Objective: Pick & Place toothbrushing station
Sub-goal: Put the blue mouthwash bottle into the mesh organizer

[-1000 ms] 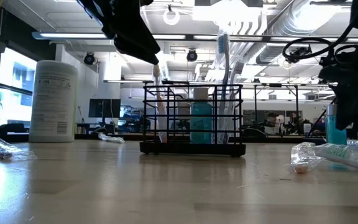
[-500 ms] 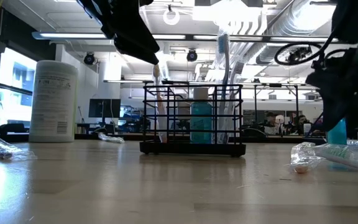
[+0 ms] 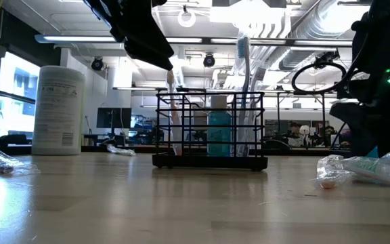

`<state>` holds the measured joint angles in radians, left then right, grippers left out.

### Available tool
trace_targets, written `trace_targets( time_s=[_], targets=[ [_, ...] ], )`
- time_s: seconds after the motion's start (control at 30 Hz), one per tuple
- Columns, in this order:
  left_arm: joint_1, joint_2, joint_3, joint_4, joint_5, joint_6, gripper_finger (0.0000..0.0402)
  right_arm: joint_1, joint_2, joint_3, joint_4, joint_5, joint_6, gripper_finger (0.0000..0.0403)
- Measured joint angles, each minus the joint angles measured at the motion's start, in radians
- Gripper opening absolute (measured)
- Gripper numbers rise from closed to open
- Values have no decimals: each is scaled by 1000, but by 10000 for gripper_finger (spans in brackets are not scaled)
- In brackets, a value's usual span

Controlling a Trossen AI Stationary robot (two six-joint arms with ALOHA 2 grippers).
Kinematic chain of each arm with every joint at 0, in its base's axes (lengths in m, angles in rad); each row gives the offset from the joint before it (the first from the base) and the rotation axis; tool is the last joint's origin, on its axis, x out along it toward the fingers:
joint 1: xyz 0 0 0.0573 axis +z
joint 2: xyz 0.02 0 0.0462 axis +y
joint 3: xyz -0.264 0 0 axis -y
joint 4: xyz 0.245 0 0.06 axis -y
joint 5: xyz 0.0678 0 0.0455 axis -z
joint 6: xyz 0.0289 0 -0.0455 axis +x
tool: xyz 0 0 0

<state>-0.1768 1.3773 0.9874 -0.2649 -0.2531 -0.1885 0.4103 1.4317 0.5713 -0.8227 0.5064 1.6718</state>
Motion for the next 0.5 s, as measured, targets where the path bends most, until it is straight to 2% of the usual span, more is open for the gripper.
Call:
trace_targets(
  time_s=[0.2, 0.5],
  targets=[
    [0, 0, 0, 0, 0, 0, 297, 0, 2, 0, 5, 2, 1, 181],
    [0, 0, 0, 0, 0, 0, 297, 0, 1, 1, 4, -17, -17, 59]
  ],
)
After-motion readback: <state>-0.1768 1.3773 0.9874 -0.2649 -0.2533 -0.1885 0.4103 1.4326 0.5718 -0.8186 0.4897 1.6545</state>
